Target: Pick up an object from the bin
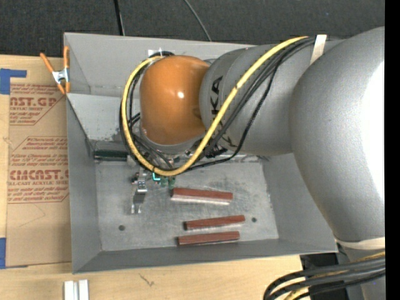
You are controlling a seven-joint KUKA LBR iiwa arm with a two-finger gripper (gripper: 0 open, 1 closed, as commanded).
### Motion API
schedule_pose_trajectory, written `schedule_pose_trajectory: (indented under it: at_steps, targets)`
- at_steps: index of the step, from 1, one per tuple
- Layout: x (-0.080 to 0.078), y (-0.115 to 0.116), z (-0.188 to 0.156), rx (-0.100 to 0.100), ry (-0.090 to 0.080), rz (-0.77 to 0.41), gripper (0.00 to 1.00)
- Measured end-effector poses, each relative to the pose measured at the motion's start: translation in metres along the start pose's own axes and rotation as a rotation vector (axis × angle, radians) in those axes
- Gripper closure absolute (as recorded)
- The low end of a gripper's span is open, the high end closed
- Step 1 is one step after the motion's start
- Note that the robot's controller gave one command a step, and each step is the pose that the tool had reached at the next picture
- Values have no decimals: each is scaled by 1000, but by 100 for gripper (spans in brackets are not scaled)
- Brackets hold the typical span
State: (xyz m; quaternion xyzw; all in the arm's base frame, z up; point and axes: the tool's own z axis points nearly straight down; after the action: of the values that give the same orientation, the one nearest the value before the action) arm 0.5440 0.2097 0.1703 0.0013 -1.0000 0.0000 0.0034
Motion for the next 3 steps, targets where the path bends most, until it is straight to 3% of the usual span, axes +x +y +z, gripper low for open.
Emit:
schedule_pose_trajectory:
  at_steps: [1,2,3]
  targets:
    - [-2,-1,-4,-2,-7,2,0]
    - [-3,-44,20,-2,-10,-74,0]
    - [-9,-59,95,-4,-22,-239,100]
